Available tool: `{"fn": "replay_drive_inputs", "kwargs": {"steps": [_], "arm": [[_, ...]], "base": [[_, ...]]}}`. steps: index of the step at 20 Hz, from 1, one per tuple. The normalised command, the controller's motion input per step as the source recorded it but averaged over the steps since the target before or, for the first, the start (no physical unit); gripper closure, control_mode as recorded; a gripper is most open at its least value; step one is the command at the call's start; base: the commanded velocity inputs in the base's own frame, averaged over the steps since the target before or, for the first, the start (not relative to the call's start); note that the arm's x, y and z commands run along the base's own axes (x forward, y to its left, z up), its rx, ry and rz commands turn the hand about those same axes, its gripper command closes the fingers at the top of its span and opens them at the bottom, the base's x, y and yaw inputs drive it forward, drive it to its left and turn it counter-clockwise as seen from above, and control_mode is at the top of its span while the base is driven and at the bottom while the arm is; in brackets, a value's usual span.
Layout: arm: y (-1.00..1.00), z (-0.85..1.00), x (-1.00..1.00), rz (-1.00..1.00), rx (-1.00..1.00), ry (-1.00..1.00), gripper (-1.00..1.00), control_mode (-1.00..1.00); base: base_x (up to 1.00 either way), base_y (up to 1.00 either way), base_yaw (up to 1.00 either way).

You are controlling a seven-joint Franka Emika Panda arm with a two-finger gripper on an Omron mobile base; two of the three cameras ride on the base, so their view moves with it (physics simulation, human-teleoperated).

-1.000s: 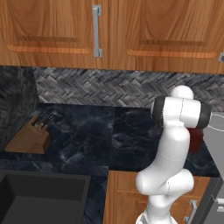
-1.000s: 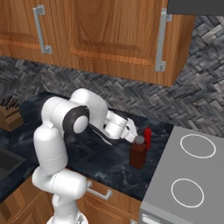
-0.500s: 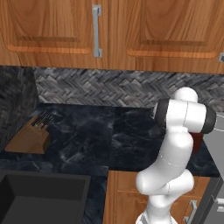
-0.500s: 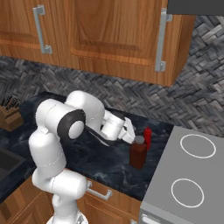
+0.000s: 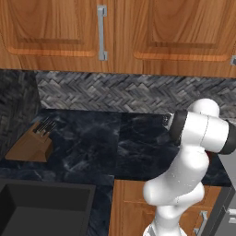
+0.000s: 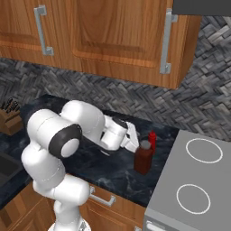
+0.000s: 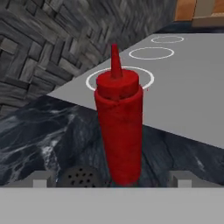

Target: Collect the paprika, ketchup, and shaker from the cabinet and place them next to the stove.

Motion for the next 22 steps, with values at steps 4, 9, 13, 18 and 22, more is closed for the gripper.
{"fn": "replay_drive_inputs", "kwargs": {"steps": [4,9,13,18,22], "arm": [[0.25,0.00,-0.34,-0.04,0.00,-0.04,-1.00,-1.00],[0.43,0.00,-0.27,-0.03,-0.02,-0.04,-1.00,-1.00],[0.49,0.03,-0.23,-0.01,-0.03,-0.07,-1.00,-1.00],[0.43,0.12,-0.31,-0.02,-0.03,-0.11,-1.00,-1.00],[0.36,0.12,-0.36,-0.03,-0.03,-0.13,-1.00,-1.00]], "base": [[0.00,0.00,0.00],[0.00,0.00,0.00],[0.00,0.00,0.00],[0.00,0.00,0.00],[0.00,0.00,0.00]]}}
